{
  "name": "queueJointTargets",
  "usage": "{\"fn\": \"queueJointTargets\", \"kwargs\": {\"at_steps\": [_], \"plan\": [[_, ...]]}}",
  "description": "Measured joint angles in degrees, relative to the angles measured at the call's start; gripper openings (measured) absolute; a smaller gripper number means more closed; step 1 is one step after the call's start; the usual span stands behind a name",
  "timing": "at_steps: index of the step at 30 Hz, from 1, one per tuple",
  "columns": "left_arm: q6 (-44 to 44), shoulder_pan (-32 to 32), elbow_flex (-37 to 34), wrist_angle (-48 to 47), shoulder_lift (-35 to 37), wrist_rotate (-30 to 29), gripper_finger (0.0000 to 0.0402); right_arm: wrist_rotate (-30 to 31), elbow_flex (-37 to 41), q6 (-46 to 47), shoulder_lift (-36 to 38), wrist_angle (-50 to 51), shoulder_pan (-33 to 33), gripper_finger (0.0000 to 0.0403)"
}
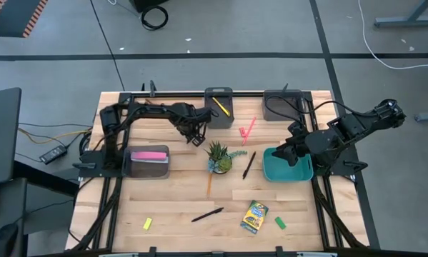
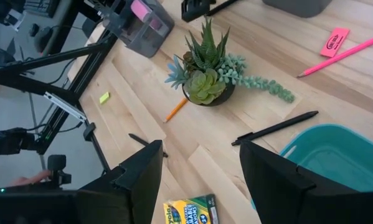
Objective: Sort crayons/erasers/pens/pencils in bins
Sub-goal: Put the left black pen into the left black bin
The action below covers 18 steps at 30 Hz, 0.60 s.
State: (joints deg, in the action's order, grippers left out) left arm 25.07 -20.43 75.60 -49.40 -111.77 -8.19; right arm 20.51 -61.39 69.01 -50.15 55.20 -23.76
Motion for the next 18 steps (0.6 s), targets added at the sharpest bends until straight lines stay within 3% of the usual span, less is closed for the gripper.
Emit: {"fn": "queueJointTargets", "kwargs": {"at_steps": [7,18], "plan": [[-0.4,-1.6,0.0,0.2,0.0,1.4,0.0097,-0.3,0.0,0.1,0.0,0.0,0.0,0.0222],[1.2,1.1,-3.8,2.8,0.0,3.4,0.0099,-0.5,0.0,-0.2,0.0,1.0,0.0,0.0222]]}}
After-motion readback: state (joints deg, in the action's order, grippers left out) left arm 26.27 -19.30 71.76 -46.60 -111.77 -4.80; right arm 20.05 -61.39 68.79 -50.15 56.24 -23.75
